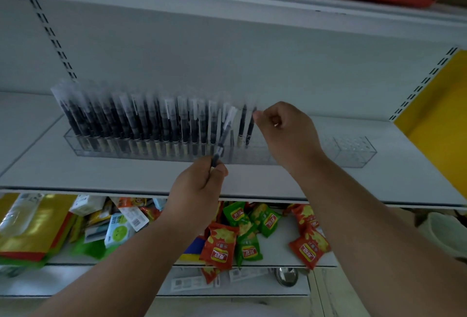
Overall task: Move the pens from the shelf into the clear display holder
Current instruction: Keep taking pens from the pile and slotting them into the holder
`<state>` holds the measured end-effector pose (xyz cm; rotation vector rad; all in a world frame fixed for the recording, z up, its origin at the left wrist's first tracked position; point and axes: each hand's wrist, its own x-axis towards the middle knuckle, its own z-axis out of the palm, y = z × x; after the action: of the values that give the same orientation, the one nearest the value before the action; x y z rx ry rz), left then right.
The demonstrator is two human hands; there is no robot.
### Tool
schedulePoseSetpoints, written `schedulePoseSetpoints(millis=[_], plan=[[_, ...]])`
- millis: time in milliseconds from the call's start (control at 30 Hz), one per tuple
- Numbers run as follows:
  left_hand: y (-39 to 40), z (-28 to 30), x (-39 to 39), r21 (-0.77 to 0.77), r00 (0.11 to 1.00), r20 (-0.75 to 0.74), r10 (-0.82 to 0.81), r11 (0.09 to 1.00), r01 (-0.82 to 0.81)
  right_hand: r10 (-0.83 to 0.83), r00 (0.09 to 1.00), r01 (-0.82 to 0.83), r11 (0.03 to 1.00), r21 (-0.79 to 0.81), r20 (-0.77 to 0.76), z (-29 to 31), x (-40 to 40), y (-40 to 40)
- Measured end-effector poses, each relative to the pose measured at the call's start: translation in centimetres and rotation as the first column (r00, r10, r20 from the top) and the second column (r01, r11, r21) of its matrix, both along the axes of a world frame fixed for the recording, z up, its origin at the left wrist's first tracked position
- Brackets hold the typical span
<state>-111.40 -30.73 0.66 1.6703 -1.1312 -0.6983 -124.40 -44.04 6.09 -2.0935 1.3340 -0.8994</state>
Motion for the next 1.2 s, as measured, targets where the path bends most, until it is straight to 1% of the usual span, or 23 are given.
schedulePoseSetpoints(millis=[67,100,167,200,267,333,367,433,500,600,667,733,800,967,1100,1200], plan=[[-0.7,0.0,-0.3,-0.008,0.995,0.092,-0.044,0.999,0.045,0.096,0.990,-0.112,0.981,0.159,0.104,0.5,-0.3,1.1],[-1.2,0.1,-0.6,-0.006,0.984,0.164,-0.077,0.997,0.079,0.137,0.980,-0.167,0.960,0.224,0.145,0.6,-0.4,1.5],[-2.0,0.3,-1.2,-0.007,0.942,0.304,-0.140,0.989,0.149,0.157,0.963,-0.219,0.932,0.290,0.220,0.7,-0.8,1.6],[-2.4,0.4,-1.6,-0.013,0.922,0.356,-0.154,0.985,0.169,0.142,0.953,-0.223,0.926,0.306,0.266,0.7,-1.1,1.4],[-3.2,0.5,-2.0,-0.042,0.887,0.443,-0.129,0.985,0.165,0.096,0.932,-0.207,0.932,0.297,0.349,0.7,-1.8,0.9],[-3.7,0.2,-2.0,-0.107,0.836,0.546,-0.045,0.987,0.123,0.034,0.914,-0.142,0.961,0.239,0.404,1.0,-2.5,0.2],[-3.9,0.0,-1.8,-0.147,0.789,0.614,0.001,0.983,0.112,0.000,0.913,-0.084,0.978,0.189,0.407,1.1,-2.9,-0.3],[-4.2,-0.5,-1.7,-0.212,0.687,0.723,0.069,0.969,0.126,-0.059,0.928,0.044,0.998,0.049,0.367,1.3,-3.5,-1.2],[-4.5,-0.9,-1.7,-0.198,0.613,0.787,0.065,0.969,0.150,-0.062,0.941,0.089,0.994,-0.066,0.333,1.3,-3.8,-1.9],[-5.0,-1.3,-2.0,-0.079,0.512,0.859,-0.014,0.984,0.160,-0.006,0.965,0.044,0.989,-0.140,0.262,1.1,-3.4,-2.6],[-5.1,-1.4,-2.0,-0.005,0.464,0.883,-0.065,0.989,0.148,0.035,0.977,0.003,0.985,-0.175,0.212,0.9,-2.9,-2.8],[-5.1,-1.4,-1.9,0.031,0.446,0.891,-0.085,0.991,0.127,0.069,0.985,-0.035,0.978,-0.204,0.160,0.7,-2.5,-3.1],[-5.2,-1.4,-1.8,0.042,0.438,0.894,-0.091,0.992,0.122,0.088,0.994,-0.070,0.971,-0.227,0.070,0.4,-2.2,-3.4],[-5.3,-1.1,-1.9,0.057,0.436,0.894,-0.106,0.991,0.124,0.128,0.983,-0.156,0.961,-0.229,-0.131,0.1,-1.1,-3.7],[-5.1,-1.4,-1.7,0.071,0.413,0.903,-0.121,0.989,0.133,0.139,0.962,-0.187,0.963,-0.196,-0.235,-0.8,-0.4,-3.9],[-5.1,-1.2,-1.7,0.075,0.414,0.902,-0.121,0.989,0.125,0.127,0.956,-0.181,0.965,-0.192,-0.264,-1.2,-0.2,-3.8]])
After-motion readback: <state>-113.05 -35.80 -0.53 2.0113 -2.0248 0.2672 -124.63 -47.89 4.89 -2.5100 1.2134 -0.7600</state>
